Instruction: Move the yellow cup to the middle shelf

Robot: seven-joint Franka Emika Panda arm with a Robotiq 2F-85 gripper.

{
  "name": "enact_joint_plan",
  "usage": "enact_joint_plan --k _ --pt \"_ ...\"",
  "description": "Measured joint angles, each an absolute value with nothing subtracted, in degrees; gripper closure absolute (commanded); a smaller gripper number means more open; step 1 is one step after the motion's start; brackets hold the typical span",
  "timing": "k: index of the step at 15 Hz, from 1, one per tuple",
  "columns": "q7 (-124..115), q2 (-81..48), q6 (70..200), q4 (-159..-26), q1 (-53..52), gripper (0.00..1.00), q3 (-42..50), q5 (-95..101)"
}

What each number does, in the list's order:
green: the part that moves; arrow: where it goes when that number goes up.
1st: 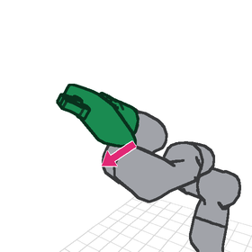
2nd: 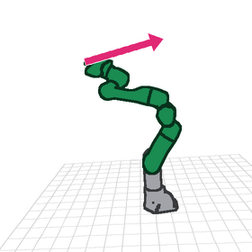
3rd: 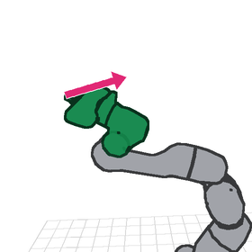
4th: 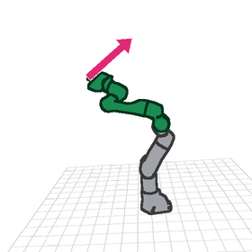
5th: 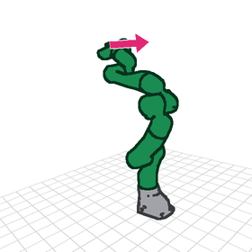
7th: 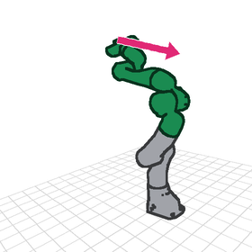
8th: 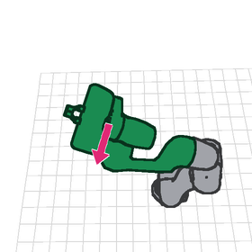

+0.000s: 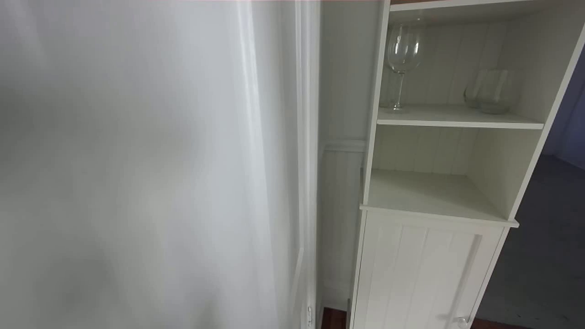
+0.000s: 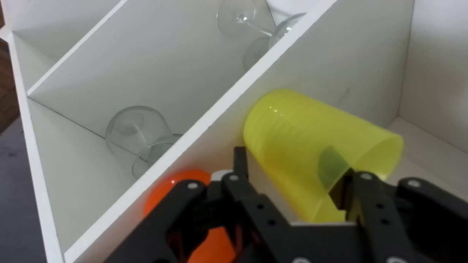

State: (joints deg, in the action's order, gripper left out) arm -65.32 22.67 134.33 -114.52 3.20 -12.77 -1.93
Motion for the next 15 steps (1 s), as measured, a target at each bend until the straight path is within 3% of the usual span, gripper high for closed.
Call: enact_joint_plan --k 3,4,15 --pt "-63.1 23.0 133.7 -114.5 2.6 0.97 -12.5 -1.9" --pt "-61.8 23.0 133.6 -114.5 2.3 0.99 -12.3 -1.9" --pt "-30.8 27.4 126.5 -117.2 -3.1 0.99 -6.8 -5.0"
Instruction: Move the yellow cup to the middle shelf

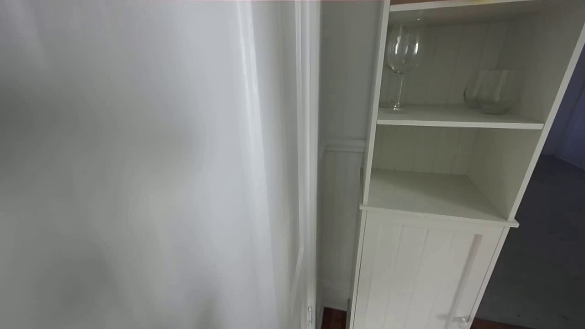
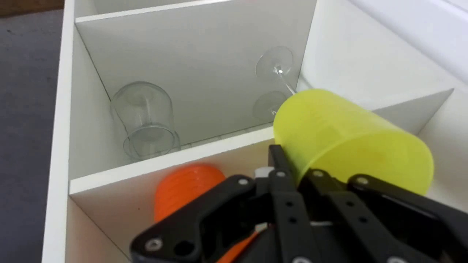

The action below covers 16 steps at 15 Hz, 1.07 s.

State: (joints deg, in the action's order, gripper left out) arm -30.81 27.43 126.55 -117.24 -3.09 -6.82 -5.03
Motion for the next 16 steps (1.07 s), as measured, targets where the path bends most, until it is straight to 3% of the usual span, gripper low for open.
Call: enact_joint_plan --k 8,16 --pt "-11.1 30.3 114.2 -121.2 -5.6 0.99 -6.9 -5.0" --pt "-16.5 26.6 124.4 -130.1 -5.0 0.99 -7.2 -7.7"
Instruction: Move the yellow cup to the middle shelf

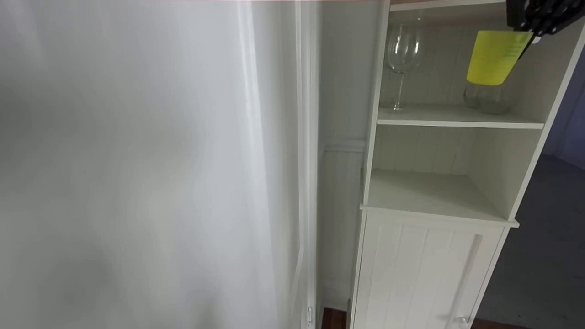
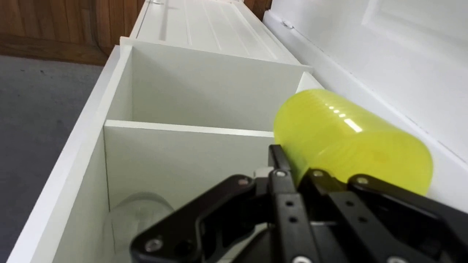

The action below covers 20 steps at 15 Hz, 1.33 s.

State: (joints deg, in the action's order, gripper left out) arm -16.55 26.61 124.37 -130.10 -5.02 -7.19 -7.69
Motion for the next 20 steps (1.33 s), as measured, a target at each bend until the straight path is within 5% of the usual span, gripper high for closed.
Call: enact_joint_plan --k 20 --pt "-56.4 21.1 155.1 -143.6 0.1 0.99 -9.8 -12.1"
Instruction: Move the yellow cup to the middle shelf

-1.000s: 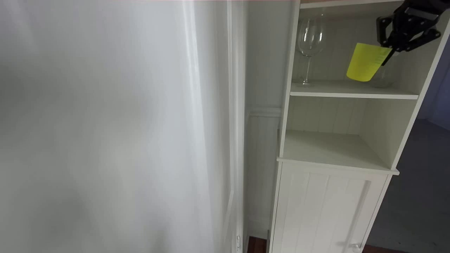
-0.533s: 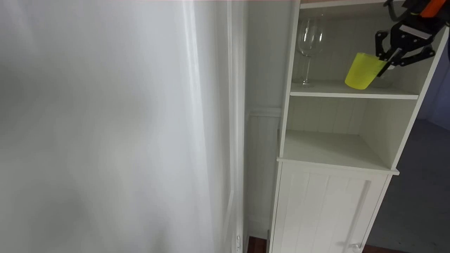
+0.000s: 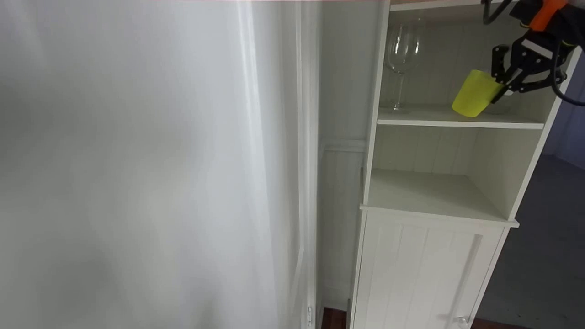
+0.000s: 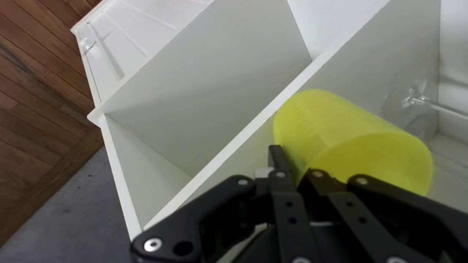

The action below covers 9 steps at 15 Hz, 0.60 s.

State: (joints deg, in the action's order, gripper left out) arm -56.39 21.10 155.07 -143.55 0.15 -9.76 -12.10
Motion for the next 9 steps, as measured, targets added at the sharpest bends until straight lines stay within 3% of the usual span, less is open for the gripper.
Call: enact_joint_plan --k 9 --pt "-63.2 18.7 162.3 -145.3 1.1 0.99 -10.2 -12.0"
